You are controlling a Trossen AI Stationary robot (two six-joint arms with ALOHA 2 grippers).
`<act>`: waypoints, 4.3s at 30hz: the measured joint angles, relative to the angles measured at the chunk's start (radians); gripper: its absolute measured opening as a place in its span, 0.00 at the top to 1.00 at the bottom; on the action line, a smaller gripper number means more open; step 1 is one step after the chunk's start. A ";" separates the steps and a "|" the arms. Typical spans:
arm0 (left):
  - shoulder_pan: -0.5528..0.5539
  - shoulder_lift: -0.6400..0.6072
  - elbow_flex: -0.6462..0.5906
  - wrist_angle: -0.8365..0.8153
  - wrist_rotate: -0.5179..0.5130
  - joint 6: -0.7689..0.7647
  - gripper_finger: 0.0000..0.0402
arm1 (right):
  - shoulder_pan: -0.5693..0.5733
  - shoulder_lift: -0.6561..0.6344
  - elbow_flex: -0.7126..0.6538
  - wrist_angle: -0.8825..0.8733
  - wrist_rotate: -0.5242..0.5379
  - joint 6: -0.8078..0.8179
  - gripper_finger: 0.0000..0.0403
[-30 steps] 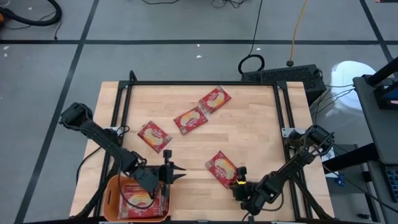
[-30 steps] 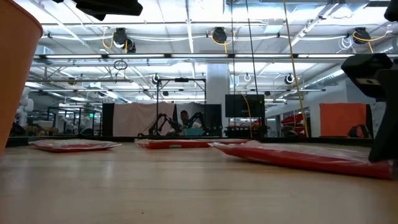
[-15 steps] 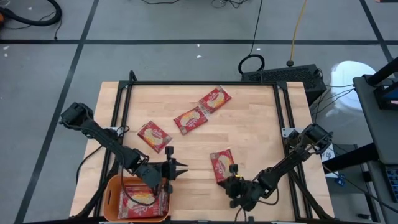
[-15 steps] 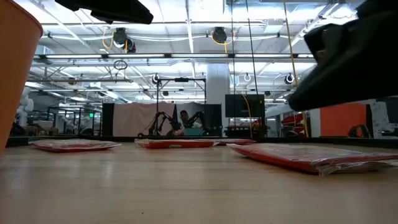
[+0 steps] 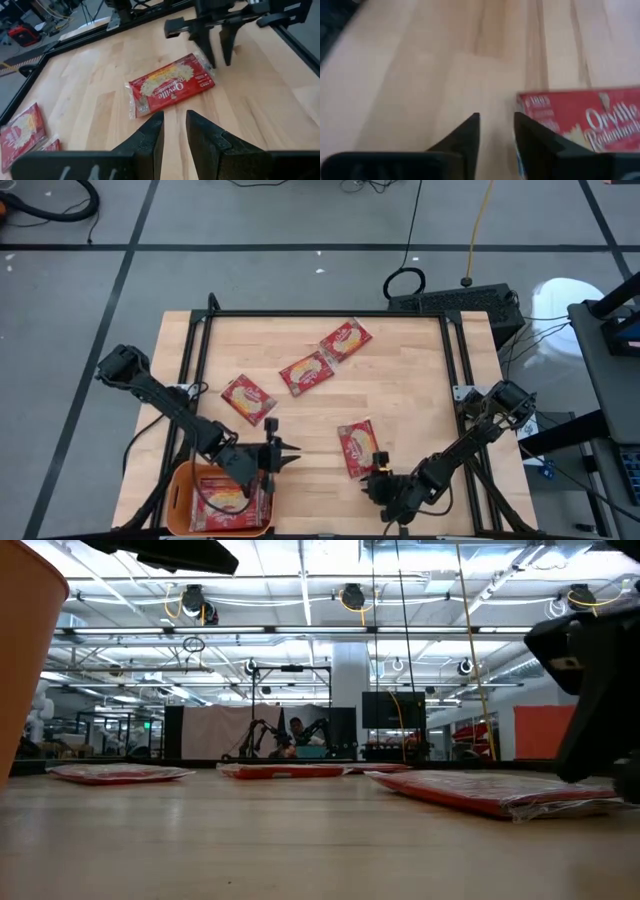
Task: Sort popcorn bags into baskets
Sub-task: Put the popcorn bag into the orange bin
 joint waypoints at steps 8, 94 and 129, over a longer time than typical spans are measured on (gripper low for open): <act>0.008 0.000 0.000 0.002 -0.003 -0.008 0.78 | -0.001 0.000 0.001 -0.178 0.052 0.005 0.58; 0.200 0.018 0.042 -0.151 0.190 0.259 0.94 | -0.263 -0.119 -0.018 0.626 0.209 -0.398 0.99; -0.184 -0.232 0.605 -1.339 0.346 -0.589 0.91 | -0.249 0.384 0.370 0.603 -0.083 -0.069 0.95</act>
